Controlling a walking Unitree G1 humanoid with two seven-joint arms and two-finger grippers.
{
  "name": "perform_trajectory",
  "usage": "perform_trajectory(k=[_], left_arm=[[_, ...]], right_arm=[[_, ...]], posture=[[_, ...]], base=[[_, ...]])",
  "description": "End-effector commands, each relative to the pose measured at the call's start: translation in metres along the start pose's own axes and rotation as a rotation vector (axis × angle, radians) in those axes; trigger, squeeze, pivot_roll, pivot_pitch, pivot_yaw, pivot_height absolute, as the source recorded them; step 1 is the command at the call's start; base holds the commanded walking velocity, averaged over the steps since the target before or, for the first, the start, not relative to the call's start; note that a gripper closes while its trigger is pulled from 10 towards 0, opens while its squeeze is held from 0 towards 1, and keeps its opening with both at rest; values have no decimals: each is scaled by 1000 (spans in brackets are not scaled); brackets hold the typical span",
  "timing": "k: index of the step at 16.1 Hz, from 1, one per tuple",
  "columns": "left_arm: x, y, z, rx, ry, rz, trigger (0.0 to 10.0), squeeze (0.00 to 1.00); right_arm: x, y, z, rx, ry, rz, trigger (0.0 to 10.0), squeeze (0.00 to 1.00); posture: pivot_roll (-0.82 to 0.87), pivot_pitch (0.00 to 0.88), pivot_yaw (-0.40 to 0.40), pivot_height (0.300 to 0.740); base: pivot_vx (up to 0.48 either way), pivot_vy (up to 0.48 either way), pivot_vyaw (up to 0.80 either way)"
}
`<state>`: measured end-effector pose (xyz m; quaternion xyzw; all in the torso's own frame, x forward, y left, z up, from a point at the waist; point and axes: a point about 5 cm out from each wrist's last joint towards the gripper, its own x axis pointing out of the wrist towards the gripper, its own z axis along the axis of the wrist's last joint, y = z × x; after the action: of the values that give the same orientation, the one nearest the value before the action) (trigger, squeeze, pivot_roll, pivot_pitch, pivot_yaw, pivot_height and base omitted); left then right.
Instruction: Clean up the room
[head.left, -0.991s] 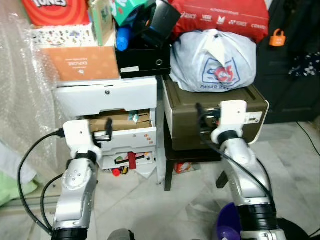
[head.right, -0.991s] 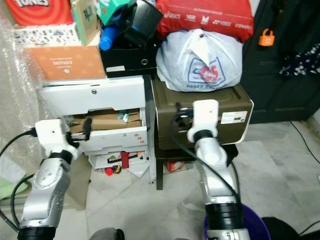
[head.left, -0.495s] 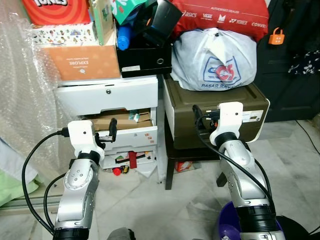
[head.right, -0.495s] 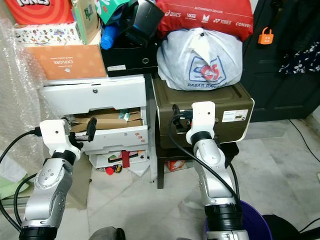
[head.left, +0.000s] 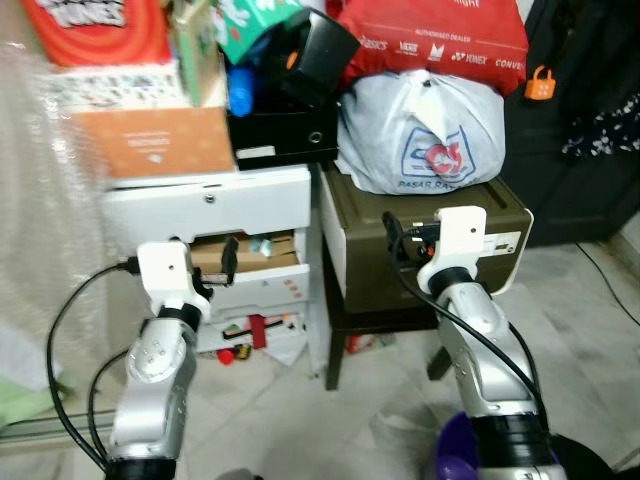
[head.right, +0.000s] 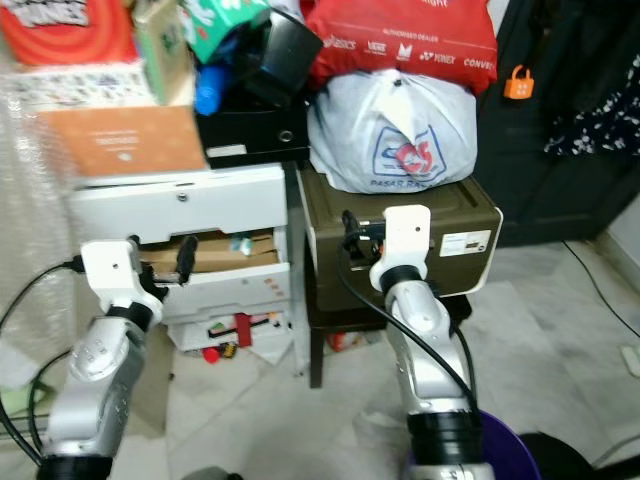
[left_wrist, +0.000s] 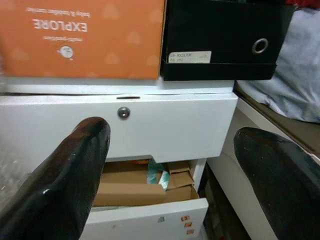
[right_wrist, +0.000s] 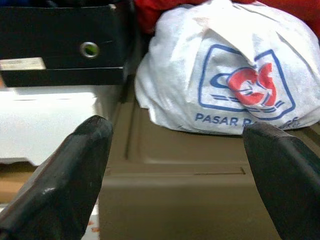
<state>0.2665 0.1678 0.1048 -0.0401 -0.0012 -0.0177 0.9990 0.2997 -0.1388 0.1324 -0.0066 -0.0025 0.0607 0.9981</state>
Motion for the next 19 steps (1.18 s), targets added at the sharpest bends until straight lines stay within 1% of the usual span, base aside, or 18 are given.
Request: perform_trajectory(k=[1, 4, 8, 10, 11, 15, 19], left_arm=[[1, -2, 3, 5, -11, -18, 10000, 0], [1, -3, 3, 3, -10, -19, 10000, 0], [0, -1, 2, 3, -11, 4, 10000, 0], [0, 1, 0, -18, -6, 21, 10000, 0], [-1, 2, 0, -15, -5, 24, 10000, 0], [-5, 0, 3, 14, -11, 7, 10000, 0], [-4, -2, 3, 21, 0, -9, 10000, 0]], right_arm=[[0, -4, 3, -3, -14, -16, 10000, 0], [1, -4, 3, -2, -13, -13, 10000, 0], [1, 0, 1, -7, -15, 1, 10000, 0], [2, 5, -1, -1, -16, 17, 10000, 0], [3, 7, 0, -1, -19, 24, 10000, 0], [3, 5, 1, -6, -21, 24, 10000, 0], [7, 6, 2, -6, -15, 29, 10000, 0]], posture=[[-151, 0, 7, 740], [-150, 0, 8, 740], [-147, 0, 11, 740], [-151, 0, 25, 740], [-151, 0, 25, 740], [-149, 0, 16, 740], [-142, 0, 1, 740]], base=[[405, 0, 0], [385, 0, 0], [0, 0, 0], [0, 0, 656], [0, 0, 800], [0, 0, 800], [0, 0, 800]])
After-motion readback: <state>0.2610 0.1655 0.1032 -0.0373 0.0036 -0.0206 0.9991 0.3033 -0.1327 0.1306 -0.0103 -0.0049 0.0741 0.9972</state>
